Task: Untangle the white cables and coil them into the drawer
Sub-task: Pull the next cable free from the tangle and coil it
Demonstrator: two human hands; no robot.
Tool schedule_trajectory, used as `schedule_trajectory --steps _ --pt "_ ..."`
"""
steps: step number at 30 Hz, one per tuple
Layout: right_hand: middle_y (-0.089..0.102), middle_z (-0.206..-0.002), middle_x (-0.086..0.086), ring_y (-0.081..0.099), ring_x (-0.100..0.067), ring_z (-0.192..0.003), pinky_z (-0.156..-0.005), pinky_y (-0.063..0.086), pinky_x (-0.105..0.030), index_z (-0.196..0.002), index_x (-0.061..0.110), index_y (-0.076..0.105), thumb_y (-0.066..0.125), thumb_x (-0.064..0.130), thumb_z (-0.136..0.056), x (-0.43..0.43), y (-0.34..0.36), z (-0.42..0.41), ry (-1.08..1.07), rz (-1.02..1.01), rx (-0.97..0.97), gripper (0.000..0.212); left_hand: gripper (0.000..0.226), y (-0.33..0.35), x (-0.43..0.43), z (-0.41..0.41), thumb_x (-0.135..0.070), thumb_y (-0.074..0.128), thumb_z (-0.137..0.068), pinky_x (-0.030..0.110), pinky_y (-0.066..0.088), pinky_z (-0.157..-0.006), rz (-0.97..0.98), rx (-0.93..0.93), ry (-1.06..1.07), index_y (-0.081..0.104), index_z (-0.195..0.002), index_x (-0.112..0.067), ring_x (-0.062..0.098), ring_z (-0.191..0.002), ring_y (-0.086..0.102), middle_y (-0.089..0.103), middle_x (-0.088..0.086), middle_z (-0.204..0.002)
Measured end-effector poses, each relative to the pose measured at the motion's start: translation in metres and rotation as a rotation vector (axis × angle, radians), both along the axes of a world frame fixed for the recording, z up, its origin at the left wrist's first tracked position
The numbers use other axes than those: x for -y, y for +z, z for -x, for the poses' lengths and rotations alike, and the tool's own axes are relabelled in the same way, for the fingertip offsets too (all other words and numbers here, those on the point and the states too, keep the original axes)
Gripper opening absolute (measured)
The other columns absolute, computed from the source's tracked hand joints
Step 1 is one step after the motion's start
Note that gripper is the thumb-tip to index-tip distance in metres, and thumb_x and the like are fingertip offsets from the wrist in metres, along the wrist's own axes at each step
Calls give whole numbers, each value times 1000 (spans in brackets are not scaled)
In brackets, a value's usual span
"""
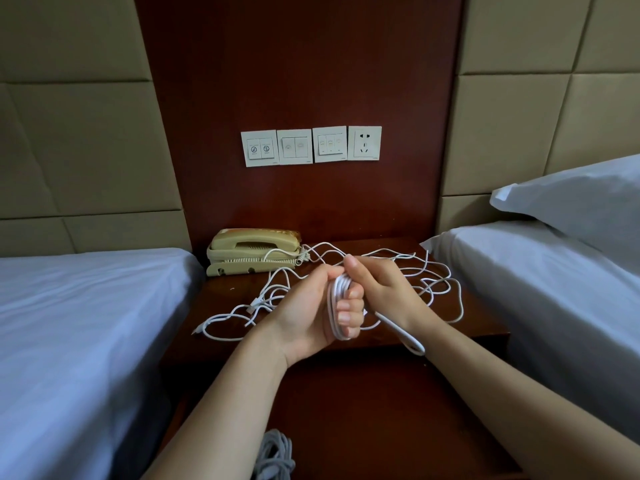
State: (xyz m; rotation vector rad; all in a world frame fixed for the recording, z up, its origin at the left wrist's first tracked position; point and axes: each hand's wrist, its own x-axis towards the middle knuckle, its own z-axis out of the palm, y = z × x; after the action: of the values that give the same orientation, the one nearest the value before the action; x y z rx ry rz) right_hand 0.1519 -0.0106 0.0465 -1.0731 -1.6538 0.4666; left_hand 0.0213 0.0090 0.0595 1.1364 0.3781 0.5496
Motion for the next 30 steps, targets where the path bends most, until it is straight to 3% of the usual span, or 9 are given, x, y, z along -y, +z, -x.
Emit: schedule_trajectory --steps 6,9,13,18,21,24,28,30 --pt "39 -57 -6 36 -15 -56 -55 28 -32 -59 12 42 40 35 -94 1 3 3 -60 17 -27 42 54 3 7 -3 -38 30 -99 18 40 -42 72 6 83 47 -54 -13 7 -39 40 36 -4 -46" --pt "37 -51 -2 34 -11 -51 -52 27 -30 -56 13 40 42 23 -98 -1 0 5 -151 -36 38 44 58 3 8 -3 -39 31 -98 17 39 -41 89 -4 115 46 -48 -14 8 -38 40 36 -3 -44" --pt "37 -47 0 35 -12 -49 -50 27 -33 -51 9 40 44 23 -98 -4 -6 8 -258 -82 38 49 54 4 10 -6 -38 35 -98 15 38 -38 157 6 175 42 -50 -14 7 -36 41 36 -3 -43" --pt "37 -45 -1 34 -8 -46 -48 27 -26 -49 16 39 45 26 -98 -5 -4 8 -311 -74 -42 50 42 9 10 -9 -31 37 -100 14 39 -39 277 60 276 50 -67 -8 6 -37 43 42 -3 -44" --pt "40 -43 1 35 -8 -42 -46 27 -23 -51 11 50 45 29 -98 -6 -4 12 -349 -81 -56 51 38 7 9 -12 -23 34 -102 15 33 -36 147 14 452 51 -74 -5 5 -33 35 37 -4 -39" --pt "43 -46 2 37 -9 -46 -52 29 -31 -61 2 56 40 34 -99 -6 -6 16 -362 -108 86 52 42 3 12 -16 -23 33 -102 16 25 -35 -79 -118 640 46 -65 -9 4 -29 26 27 -9 -36" --pt "44 -53 7 42 -7 -52 -52 29 -19 -64 28 48 40 43 -89 1 -2 15 -145 -66 264 31 38 3 8 -3 -21 36 -101 13 16 -36 -140 -225 698 46 -66 -10 5 -29 19 22 -8 -38" --pt "48 -56 4 44 -8 -55 -53 31 -19 -67 26 51 41 44 -88 2 -2 13 -109 -58 307 29 38 2 8 1 -21 38 -100 13 15 -36 -129 -216 690 46 -65 -10 5 -29 19 21 -7 -40"
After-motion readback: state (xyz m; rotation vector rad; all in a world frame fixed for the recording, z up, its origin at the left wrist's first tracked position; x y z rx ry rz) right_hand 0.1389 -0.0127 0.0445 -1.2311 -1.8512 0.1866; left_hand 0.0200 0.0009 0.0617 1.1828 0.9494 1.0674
